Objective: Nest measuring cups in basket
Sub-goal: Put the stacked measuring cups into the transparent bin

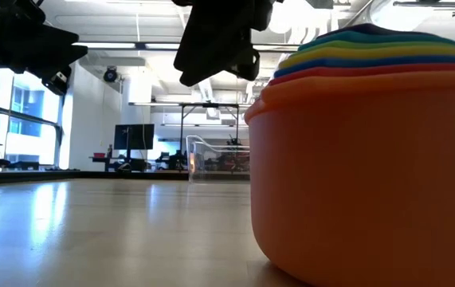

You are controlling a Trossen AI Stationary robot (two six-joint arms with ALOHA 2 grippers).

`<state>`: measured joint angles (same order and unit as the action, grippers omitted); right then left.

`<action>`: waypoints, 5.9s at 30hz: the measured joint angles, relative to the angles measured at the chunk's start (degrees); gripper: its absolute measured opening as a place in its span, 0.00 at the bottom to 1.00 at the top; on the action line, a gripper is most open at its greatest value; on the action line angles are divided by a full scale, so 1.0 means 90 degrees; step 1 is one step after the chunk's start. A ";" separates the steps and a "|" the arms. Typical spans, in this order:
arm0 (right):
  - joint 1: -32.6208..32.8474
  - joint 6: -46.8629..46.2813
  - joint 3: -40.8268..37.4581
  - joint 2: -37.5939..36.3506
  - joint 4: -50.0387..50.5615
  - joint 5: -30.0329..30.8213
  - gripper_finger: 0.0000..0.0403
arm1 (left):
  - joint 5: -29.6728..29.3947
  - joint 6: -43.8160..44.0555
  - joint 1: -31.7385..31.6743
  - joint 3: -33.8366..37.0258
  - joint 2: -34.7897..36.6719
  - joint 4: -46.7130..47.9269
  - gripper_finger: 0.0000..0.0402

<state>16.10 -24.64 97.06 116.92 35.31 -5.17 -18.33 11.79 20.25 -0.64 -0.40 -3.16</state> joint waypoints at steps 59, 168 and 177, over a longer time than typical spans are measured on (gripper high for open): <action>0.1343 0.4064 0.0151 0.0031 0.2493 -0.0087 0.66 | -0.0010 0.0002 0.0000 -0.0005 0.0000 -0.0004 0.23; -0.0275 0.0402 0.0158 0.0653 0.2235 0.1224 0.31 | -0.0007 0.0002 0.0000 -0.0005 -0.0002 -0.0003 0.23; -0.0487 -0.0264 0.0158 0.0653 0.2234 0.1621 0.31 | -0.0008 0.0002 0.0001 -0.0005 -0.0002 -0.0004 0.23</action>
<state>11.71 -27.01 98.48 122.80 55.42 9.42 -18.40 11.81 20.26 -0.69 -0.43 -3.20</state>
